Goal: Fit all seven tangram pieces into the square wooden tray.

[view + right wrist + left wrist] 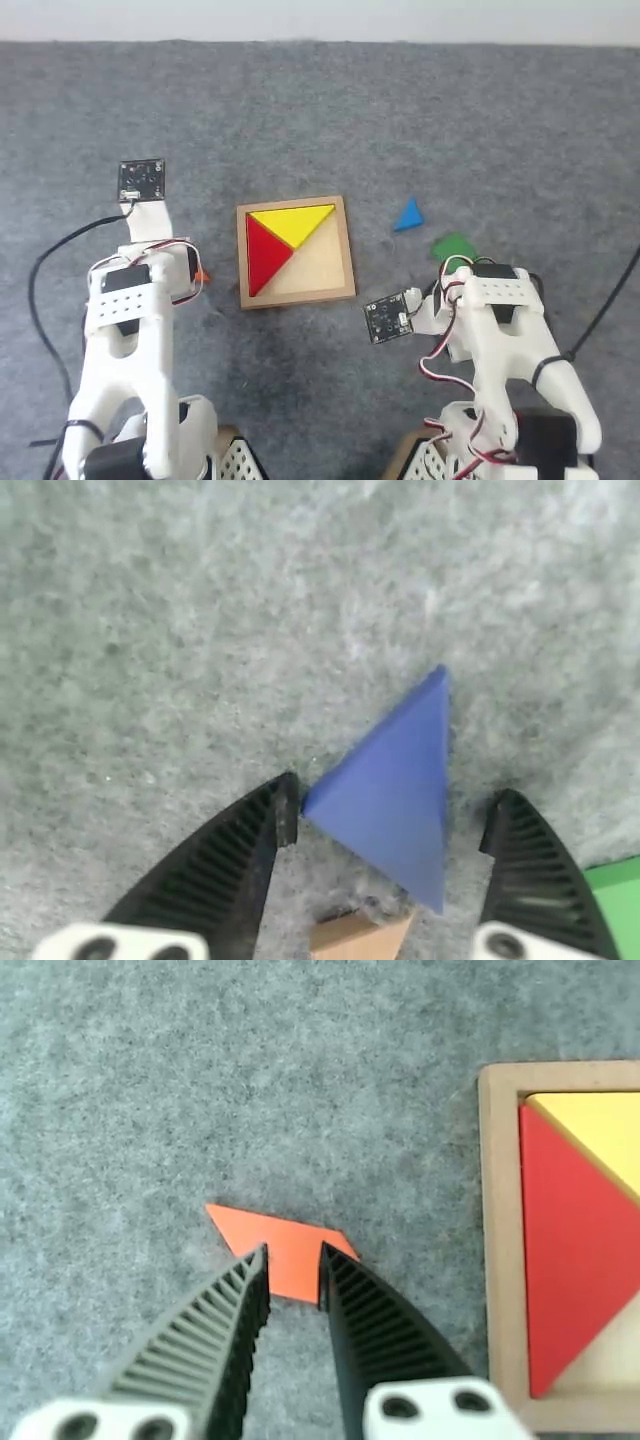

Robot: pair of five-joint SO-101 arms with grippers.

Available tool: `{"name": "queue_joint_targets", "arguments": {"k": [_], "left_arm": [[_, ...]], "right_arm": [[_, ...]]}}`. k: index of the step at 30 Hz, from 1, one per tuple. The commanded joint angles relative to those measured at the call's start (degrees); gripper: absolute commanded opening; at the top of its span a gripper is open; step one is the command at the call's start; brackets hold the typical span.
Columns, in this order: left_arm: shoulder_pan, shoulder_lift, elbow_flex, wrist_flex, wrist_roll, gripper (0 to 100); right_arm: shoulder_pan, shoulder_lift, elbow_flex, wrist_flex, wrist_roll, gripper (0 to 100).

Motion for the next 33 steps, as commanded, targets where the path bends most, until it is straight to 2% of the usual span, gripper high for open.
{"name": "queue_joint_targets", "arguments": {"k": [1,7,20,28,33], "left_arm": [[0.4,-2.2,-0.3,0.0,-0.4,8],[0.4,-2.2,-0.3,0.0,-0.4,8],[0.4,-2.2,-0.3,0.0,-0.4,8],[0.4,-2.2,-0.3,0.0,-0.4,8],[0.4,-2.2,-0.3,0.0,-0.4,8]], "right_arm": [[1.5,-0.4,-0.1,-0.5,0.8,29.9],[1.5,-0.4,0.0,-0.5,0.8,19.9],[1.3,-1.0,-0.4,0.0,-1.1,19.4],[1.1,-1.0,-10.2,14.5,-1.2,19.4],[0.9,-1.0,-13.4,17.9,-1.2,19.4]]}}
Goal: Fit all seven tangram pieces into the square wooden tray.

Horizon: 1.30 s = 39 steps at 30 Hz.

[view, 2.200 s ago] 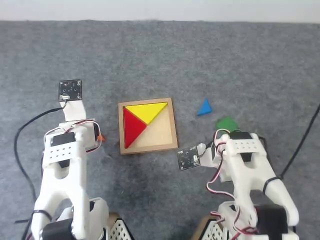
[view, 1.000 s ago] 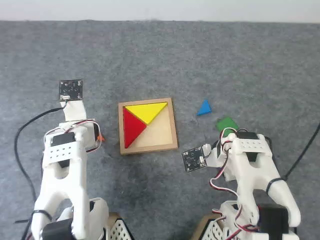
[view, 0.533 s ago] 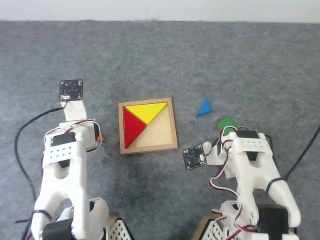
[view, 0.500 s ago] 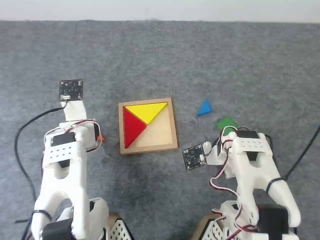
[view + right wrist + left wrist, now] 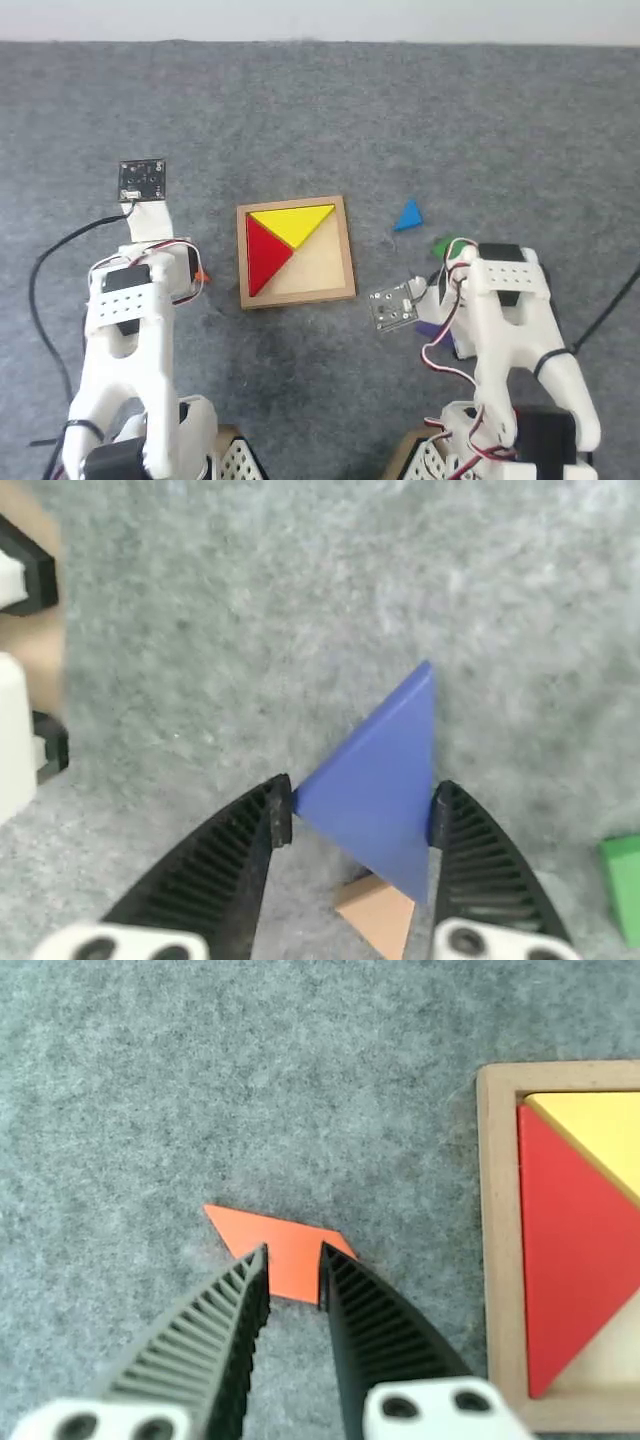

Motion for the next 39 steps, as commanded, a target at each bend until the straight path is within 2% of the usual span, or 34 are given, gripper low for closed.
{"name": "queue_joint_targets", "arguments": {"k": [1,5,8,11,17,24,30,33,39], "left_arm": [[0.3,-2.2,-0.3,0.0,-0.4,8],[0.3,-2.2,-0.3,0.1,-0.4,8],[0.3,-2.2,-0.3,0.1,-0.4,8],[0.3,-2.2,-0.3,0.1,-0.3,8],[0.3,-2.2,-0.3,0.2,0.0,8],[0.0,-2.2,-0.6,1.3,1.7,8],[-0.5,-2.2,-0.7,1.3,1.8,8],[-3.2,-2.2,-1.1,1.0,4.7,8],[-6.5,-1.9,-2.5,2.8,5.8,8]], "right_arm": [[0.0,-1.3,-4.1,3.0,-0.8,19.4],[-4.9,-1.4,-7.1,5.6,-2.6,19.4],[-11.6,-1.3,-9.9,5.2,-7.1,19.4],[-20.0,-1.3,-11.2,4.7,-7.8,19.4],[-32.0,-0.6,-14.8,-3.4,-11.5,19.4],[-33.1,4.5,-19.8,-9.9,-11.3,19.8],[-33.2,21.1,-32.7,-8.0,-9.8,19.8],[-34.2,27.7,-39.4,-5.2,-9.8,19.4],[-34.3,31.3,-43.6,-5.0,-7.9,19.6]]}}
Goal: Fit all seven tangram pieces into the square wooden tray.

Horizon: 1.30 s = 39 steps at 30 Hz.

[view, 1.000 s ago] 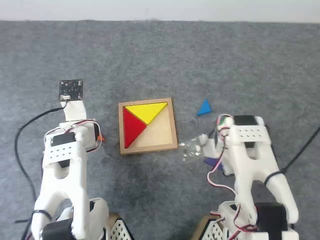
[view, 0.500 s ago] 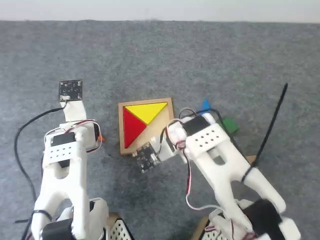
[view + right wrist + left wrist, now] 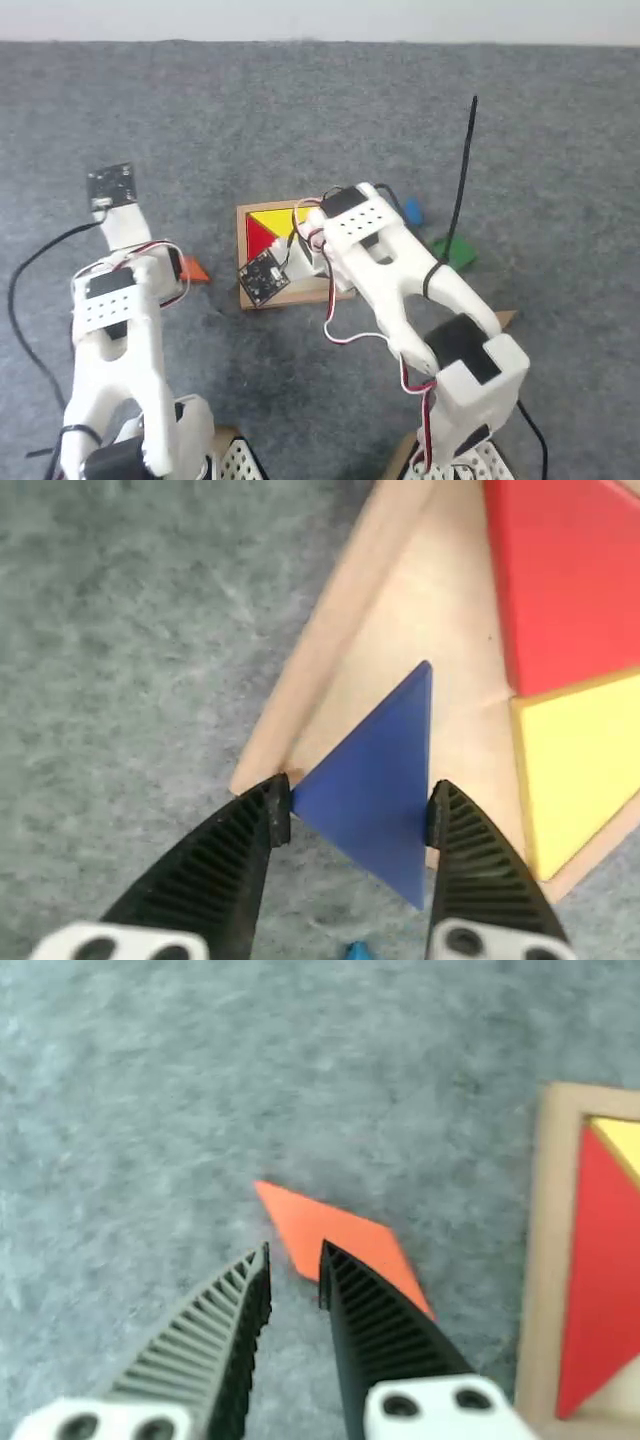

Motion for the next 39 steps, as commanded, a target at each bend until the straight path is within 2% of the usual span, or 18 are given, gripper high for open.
{"name": "queue_joint_targets", "arguments": {"k": [1,9,14,16,20,25,28,31,35,39], "left_arm": [[-1.8,-2.1,-2.5,2.9,0.9,8],[-3.6,-2.0,-2.4,3.7,0.9,8],[-2.0,-1.9,-2.2,3.7,0.8,8],[-1.4,-1.8,-2.2,3.7,0.7,8],[-1.3,-1.8,-2.2,3.6,0.7,8],[-1.2,-1.8,-2.2,3.6,0.7,8],[-1.2,-1.8,-2.2,3.5,0.7,8],[-1.1,-1.8,-2.2,3.5,0.6,8],[-1.1,-1.8,-2.2,3.5,0.5,8],[-1.1,-1.8,-2.2,3.4,0.5,8]], "right_arm": [[-0.6,-0.3,-3.7,0.5,2.3,19.7],[-4.7,3.1,-3.8,0.4,2.3,20.2],[-4.9,4.8,-3.8,-1.7,2.3,30.8],[-4.2,4.6,-3.8,-2.0,2.3,32.2],[-3.5,4.5,-5.0,-1.3,2.0,32.4],[-2.7,4.3,-9.6,5.1,1.2,31.8],[-0.8,2.0,-12.6,9.3,-0.4,24.7],[0.4,-1.2,-13.0,12.0,-7.3,12.5],[-1.1,-2.2,-11.1,12.1,-21.4,0.3],[-4.8,-1.5,-8.2,1.7,-46.2,1.6]]}}
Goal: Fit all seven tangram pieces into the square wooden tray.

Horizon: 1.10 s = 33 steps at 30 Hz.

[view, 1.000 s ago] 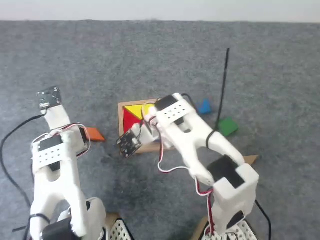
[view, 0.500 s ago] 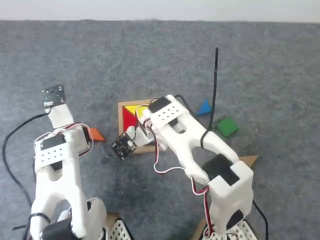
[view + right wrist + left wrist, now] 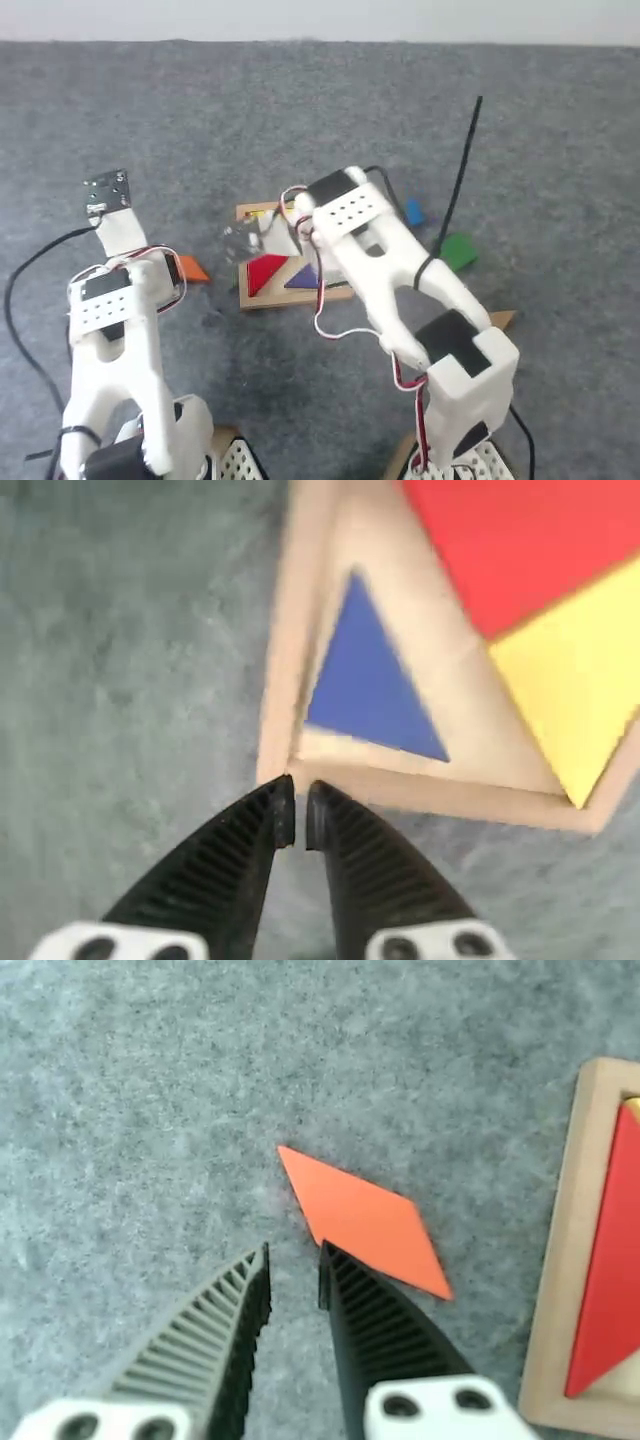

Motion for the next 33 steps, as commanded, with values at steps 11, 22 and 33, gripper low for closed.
{"name": "queue_joint_targets", "arguments": {"k": [11,22,33], "left_arm": [[0.1,-1.8,-2.1,-1.5,0.4,8],[0.1,-2.2,-0.9,-2.7,0.4,8],[0.2,-2.2,-0.9,-2.5,0.2,8]], "right_arm": [[-3.1,2.2,3.5,-22.4,-46.9,0.9],[-2.9,6.5,3.3,-14.1,-37.1,0.8],[1.1,1.3,5.1,-10.7,-31.5,0.7]]}}
